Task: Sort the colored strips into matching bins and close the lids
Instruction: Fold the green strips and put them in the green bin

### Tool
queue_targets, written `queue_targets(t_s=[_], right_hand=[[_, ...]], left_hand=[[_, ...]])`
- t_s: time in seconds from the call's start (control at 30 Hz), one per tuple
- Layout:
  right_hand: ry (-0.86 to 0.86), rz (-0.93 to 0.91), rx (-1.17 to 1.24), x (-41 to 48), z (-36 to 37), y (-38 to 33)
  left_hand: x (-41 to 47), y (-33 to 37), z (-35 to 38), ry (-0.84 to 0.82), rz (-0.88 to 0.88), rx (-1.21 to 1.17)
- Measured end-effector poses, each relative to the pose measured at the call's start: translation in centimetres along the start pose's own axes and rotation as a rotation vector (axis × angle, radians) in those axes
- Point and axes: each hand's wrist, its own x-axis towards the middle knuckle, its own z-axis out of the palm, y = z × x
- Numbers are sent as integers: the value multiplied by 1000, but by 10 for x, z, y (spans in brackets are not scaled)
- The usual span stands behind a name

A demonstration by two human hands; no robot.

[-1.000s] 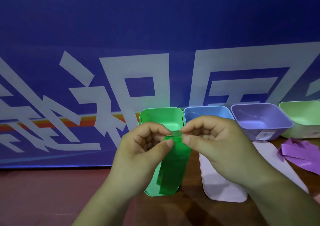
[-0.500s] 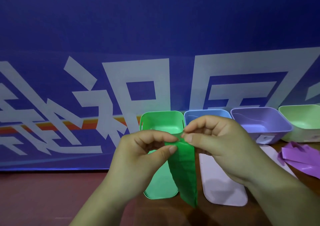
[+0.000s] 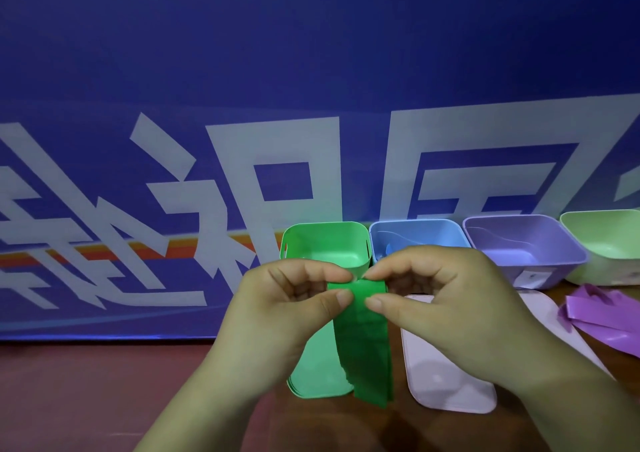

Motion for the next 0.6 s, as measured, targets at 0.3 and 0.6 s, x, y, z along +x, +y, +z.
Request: queue_targets(t_s=[0.3,0.6], right_hand=[[1,52,36,3,2,3],[-20,169,212,6,3,4]], left_hand=[[0,-4,-3,-14,82,66],[1,-13,-3,-18,170,202]])
